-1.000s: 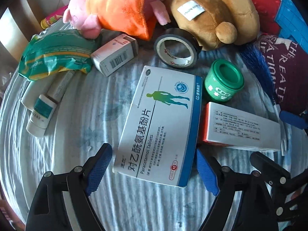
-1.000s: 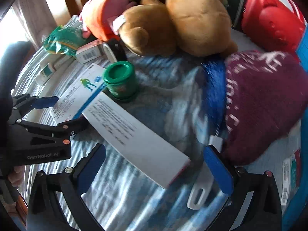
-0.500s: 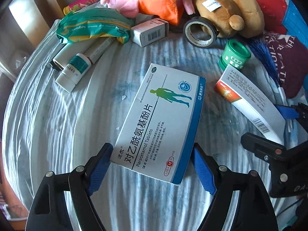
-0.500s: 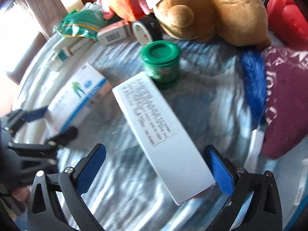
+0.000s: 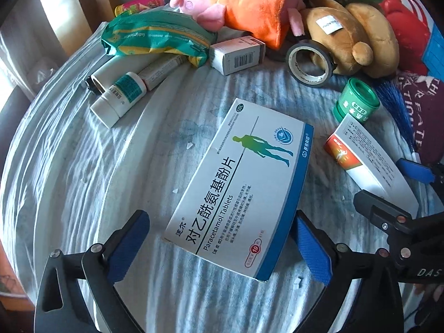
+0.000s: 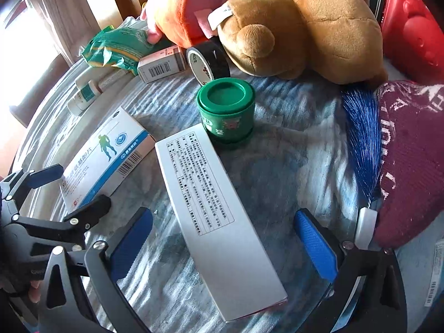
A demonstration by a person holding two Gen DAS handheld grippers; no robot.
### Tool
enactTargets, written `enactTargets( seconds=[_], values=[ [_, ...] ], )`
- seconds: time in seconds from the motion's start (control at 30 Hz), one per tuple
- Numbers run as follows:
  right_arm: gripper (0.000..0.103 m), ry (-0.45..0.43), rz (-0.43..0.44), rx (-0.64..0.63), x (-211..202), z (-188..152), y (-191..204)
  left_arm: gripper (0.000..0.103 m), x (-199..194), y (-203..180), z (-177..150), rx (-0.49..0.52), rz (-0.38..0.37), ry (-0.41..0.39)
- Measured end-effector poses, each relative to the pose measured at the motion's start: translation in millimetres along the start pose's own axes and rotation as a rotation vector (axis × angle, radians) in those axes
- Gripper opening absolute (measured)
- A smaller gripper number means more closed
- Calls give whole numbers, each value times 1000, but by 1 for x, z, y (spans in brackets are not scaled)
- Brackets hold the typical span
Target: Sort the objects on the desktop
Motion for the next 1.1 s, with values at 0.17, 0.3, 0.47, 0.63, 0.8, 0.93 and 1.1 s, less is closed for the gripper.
enactTargets(
  seconds=[0.17, 0.3, 0.47, 0.63, 0.8, 0.93, 1.1],
  values=[
    [103, 12, -42, -14, 6, -7, -2, 84, -9, -6, -7, 14, -36, -17],
    [55, 18, -87, -39, -2, -8, 3, 84, -15, -6, -15, -5, -3, -13],
    [46, 22, -71, -56, -13, -11, 16, 83, -37, -8, -16, 25, 49, -53],
    [44, -19, -63, -52, -34, -7, 24, 82, -53, 1, -17, 22, 59, -99],
    [41, -73, -56, -68, -67, -1, 20, 81, -63, 29, -3, 0, 58, -164],
    [41, -112, -64, -86, -82, 6, 39, 78, -91, 28, 9, -19, 59, -209],
    [41, -146, -70, -82, -116, 12, 35, 23, -108, 23, 13, -13, 30, -205]
  ],
)
Point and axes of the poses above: each gripper's, at about its wrist camera, not at the fingertips, and x roughly the way its jaws point, y to its left, z to its top, the point moved 9 cm from there along x, roughly the way its jaws point, and after that the axes turned 3 degrees about z, right-handed, at the moved point
